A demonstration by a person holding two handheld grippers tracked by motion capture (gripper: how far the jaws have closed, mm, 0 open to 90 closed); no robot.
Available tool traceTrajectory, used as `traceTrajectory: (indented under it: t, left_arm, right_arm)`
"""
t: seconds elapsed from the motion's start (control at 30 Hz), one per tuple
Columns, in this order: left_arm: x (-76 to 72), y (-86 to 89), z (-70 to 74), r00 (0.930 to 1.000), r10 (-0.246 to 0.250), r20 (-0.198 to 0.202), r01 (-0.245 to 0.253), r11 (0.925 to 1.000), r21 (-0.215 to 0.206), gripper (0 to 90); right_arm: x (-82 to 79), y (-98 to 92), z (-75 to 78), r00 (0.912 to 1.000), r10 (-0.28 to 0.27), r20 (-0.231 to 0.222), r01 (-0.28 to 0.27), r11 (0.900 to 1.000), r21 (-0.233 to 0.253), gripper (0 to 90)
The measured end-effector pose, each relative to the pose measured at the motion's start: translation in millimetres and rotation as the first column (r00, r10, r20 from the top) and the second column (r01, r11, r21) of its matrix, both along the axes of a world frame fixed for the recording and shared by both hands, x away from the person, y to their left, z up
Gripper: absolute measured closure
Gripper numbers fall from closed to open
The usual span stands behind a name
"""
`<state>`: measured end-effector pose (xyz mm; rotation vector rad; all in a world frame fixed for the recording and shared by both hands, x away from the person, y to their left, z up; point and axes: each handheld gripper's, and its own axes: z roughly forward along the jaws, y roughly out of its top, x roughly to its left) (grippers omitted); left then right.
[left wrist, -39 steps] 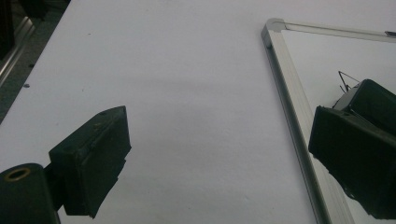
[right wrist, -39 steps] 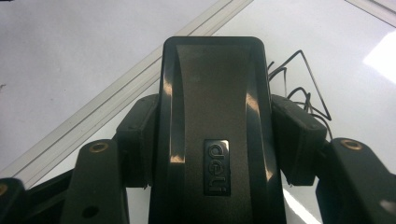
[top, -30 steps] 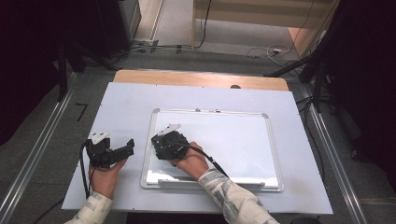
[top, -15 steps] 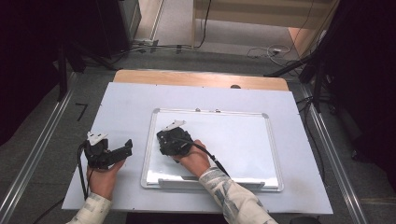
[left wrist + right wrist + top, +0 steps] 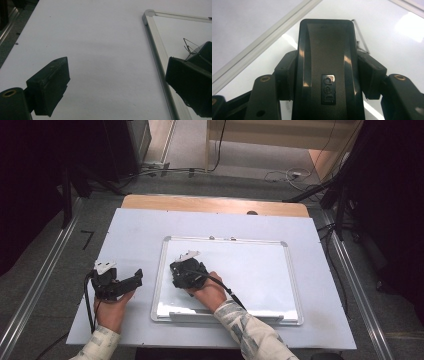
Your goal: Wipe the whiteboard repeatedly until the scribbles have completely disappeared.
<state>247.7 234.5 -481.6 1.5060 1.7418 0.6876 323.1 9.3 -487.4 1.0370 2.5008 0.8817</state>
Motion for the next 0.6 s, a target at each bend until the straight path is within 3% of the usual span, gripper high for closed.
traceTrajectory:
  t: [0.2,0.43,0.6]
  left_arm:
    - [1.0,-1.4,-0.3,1.0,-0.006,0.0,0.006,1.0,0.002,5.8]
    - [1.0,-1.6,0.1,1.0,-0.009,-0.002,0.009,0.9999,0.006,5.8]
    - [0.6,-1.9,0.3,1.0,-0.008,0.001,0.008,0.9999,0.009,5.8]
  right_arm:
    - [-9.2,4.0,0.2,0.998,0.063,-0.011,-0.063,0.998,-0.004,37.8]
    - [-15.6,9.5,-1.0,0.9895,0.144,-0.01,-0.144,0.99,0.006,37.7]
    - [-13.6,11.0,-0.9,0.9915,0.13,-0.007,-0.13,0.992,0.0,37.8]
